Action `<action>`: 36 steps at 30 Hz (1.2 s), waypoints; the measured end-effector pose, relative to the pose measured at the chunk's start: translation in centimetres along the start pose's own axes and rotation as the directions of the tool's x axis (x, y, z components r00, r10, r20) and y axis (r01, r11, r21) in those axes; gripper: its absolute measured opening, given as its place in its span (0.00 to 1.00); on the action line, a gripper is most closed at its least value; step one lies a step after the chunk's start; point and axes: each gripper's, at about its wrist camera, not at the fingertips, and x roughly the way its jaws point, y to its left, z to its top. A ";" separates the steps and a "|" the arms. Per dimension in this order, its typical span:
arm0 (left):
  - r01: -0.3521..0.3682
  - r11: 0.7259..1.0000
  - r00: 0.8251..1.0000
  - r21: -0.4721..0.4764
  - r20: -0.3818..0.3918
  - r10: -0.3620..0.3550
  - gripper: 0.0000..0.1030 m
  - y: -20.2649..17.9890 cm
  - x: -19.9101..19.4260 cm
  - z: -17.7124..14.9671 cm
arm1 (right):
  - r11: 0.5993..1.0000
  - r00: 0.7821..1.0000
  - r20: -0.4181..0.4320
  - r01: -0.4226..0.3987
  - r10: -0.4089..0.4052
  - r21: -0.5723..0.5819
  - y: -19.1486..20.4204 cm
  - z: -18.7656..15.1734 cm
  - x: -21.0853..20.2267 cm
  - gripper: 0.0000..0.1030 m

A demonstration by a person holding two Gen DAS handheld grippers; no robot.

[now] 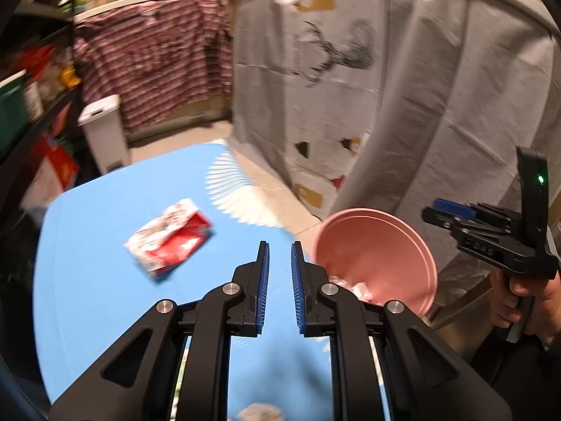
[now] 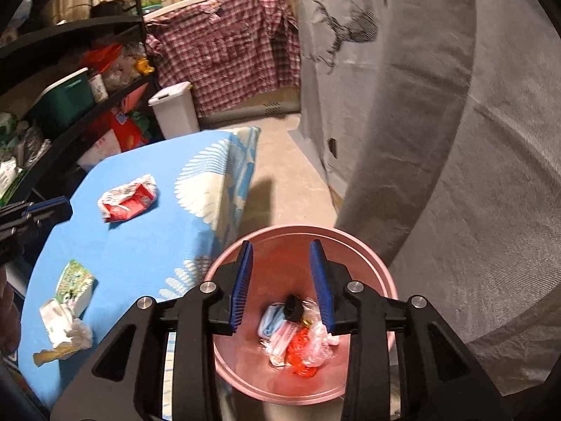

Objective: Collect trash
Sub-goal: 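Move both grippers back toward the trash on the table, then grasp the red-and-white milk carton with the left gripper while the right gripper grasps the crumpled tissue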

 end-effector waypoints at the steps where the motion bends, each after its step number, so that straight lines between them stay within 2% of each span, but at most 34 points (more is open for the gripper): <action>1: -0.011 1.000 1.000 -0.012 0.004 0.012 0.13 0.9 -0.5 -0.2 | 1.000 1.000 0.005 -0.008 0.008 -0.005 0.4 0.0 -0.2 0.34; 8: -0.079 0.995 0.997 -0.055 0.007 0.080 0.13 5.6 -3.5 -2.3 | 0.995 0.996 0.037 -0.082 0.084 -0.060 3.5 -0.2 -1.5 0.26; 10: -0.094 0.994 0.995 -0.063 0.003 0.095 0.13 6.8 -4.1 -2.7 | 0.991 0.993 0.036 -0.110 0.112 -0.071 4.4 -0.3 -1.7 0.21; 15: -0.136 0.986 0.991 -0.095 -0.007 0.136 0.13 9.8 -5.7 -4.0 | 0.981 0.983 0.022 -0.178 0.180 -0.074 6.2 -0.4 -1.7 0.17; 22: -0.176 0.975 0.984 -0.138 -0.009 0.176 0.13 12.5 -6.9 -5.0 | 0.946 0.948 -0.065 -0.315 0.310 -0.075 10.0 -1.4 -0.6 0.18; 33: -0.205 0.961 0.978 -0.187 0.005 0.209 0.13 15.3 -7.9 -5.4 | 0.884 0.908 -0.160 -0.414 0.386 -0.219 16.4 -4.5 0.6 0.18; 36: -0.210 0.957 0.976 -0.201 0.010 0.216 0.13 16.3 -8.5 -5.6 | 0.855 0.890 -0.207 -0.450 0.406 -0.258 18.1 -5.5 1.1 0.18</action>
